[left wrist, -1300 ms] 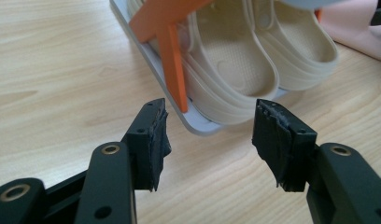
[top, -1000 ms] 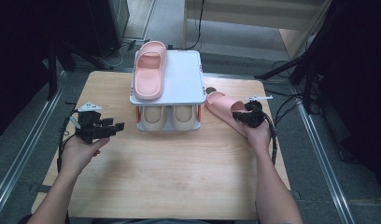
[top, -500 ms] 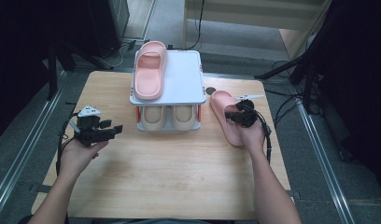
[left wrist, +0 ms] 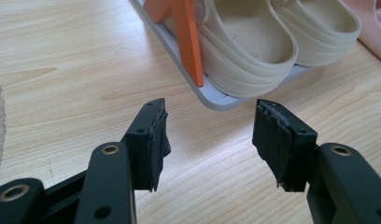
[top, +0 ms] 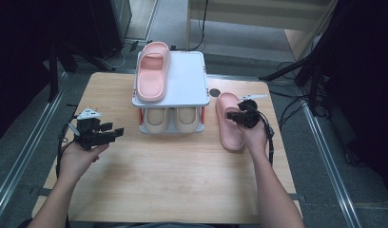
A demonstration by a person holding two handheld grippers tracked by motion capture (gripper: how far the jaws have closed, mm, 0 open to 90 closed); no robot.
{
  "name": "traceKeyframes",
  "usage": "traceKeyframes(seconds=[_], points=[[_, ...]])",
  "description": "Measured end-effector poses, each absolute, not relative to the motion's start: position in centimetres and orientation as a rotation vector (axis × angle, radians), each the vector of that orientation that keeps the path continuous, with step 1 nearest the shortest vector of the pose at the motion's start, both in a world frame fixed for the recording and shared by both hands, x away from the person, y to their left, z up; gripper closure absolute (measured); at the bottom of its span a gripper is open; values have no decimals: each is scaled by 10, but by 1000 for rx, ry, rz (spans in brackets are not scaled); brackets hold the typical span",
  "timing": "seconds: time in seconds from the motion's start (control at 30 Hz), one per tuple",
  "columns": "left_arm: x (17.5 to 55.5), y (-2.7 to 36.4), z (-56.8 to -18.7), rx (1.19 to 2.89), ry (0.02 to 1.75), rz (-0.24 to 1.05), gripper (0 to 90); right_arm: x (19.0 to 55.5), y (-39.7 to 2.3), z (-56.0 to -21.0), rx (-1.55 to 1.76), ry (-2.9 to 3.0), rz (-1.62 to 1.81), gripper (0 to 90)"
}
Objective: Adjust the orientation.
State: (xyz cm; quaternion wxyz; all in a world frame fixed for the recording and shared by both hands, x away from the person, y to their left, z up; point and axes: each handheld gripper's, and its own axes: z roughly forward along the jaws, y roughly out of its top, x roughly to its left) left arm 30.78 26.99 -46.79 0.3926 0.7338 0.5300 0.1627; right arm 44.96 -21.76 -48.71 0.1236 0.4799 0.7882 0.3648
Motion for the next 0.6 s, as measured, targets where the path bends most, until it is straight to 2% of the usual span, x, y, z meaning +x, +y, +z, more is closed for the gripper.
traceKeyframes(seconds=[0.27, 0.47, 0.6], points=[[315, 274, -470, 1864, 1357, 368, 441, 431, -234, -460, 1363, 2243, 1148, 751], [321, 273, -471, 1866, 1360, 354, 441, 428, -254, -461, 1416, 2186, 1149, 710], [324, 271, -473, 1877, 1362, 345, 441, 429, -265, -465, 1451, 2151, 1145, 590]])
